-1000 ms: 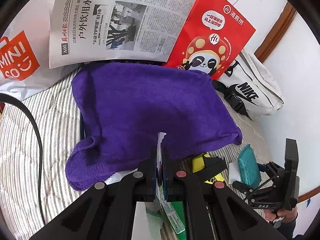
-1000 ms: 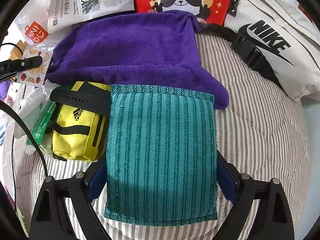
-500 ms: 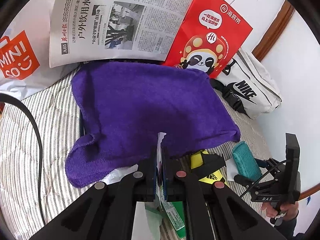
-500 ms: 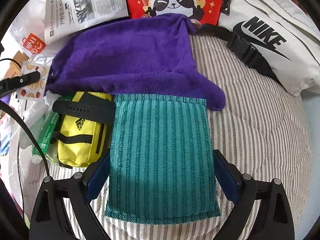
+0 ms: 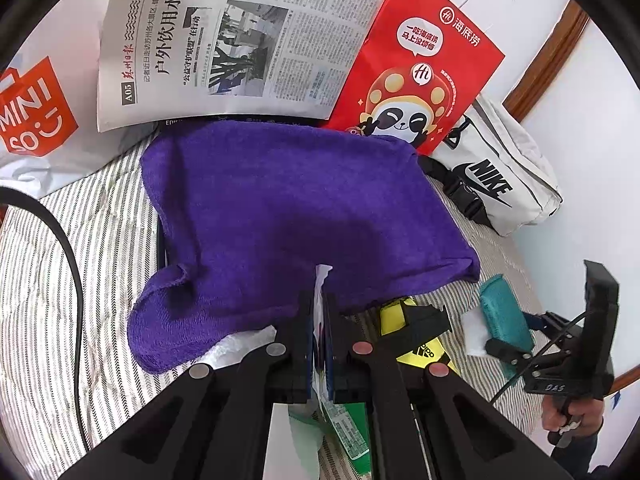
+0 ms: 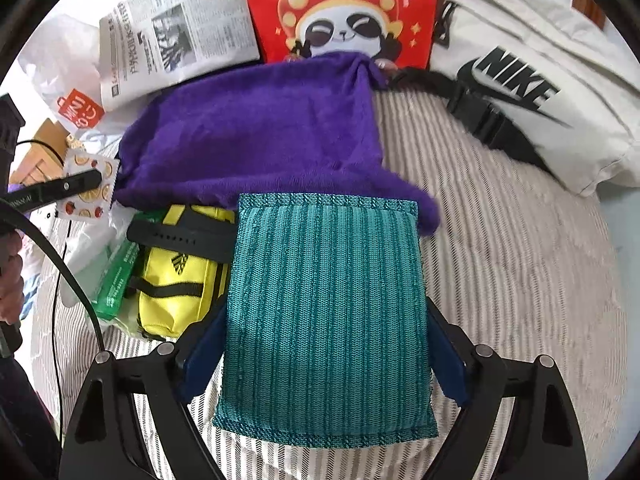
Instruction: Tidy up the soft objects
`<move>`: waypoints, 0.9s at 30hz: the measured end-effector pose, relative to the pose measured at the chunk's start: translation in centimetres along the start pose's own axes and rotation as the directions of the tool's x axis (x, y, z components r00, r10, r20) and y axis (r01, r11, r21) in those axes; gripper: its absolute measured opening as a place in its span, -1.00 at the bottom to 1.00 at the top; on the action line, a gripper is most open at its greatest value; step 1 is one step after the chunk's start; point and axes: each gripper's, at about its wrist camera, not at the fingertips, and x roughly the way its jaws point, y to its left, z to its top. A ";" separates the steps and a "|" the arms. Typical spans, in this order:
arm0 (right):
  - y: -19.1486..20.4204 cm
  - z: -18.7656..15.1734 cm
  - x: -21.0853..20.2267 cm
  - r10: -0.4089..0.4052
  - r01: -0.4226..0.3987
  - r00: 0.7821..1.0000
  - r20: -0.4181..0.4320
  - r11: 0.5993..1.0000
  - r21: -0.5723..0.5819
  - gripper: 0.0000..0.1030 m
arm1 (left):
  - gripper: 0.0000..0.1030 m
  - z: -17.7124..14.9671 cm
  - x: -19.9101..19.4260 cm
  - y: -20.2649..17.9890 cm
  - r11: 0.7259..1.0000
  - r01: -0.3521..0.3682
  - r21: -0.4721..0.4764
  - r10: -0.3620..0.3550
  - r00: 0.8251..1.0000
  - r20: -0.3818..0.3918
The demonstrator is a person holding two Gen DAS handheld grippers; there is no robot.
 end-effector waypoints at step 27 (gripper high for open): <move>-0.1 -2.2 0.9 -0.037 0.035 0.997 -0.070 0.999 -0.038 0.78 | -0.90 -0.3 0.3 -0.4 1.000 0.013 0.011 -0.013 1.000 -0.014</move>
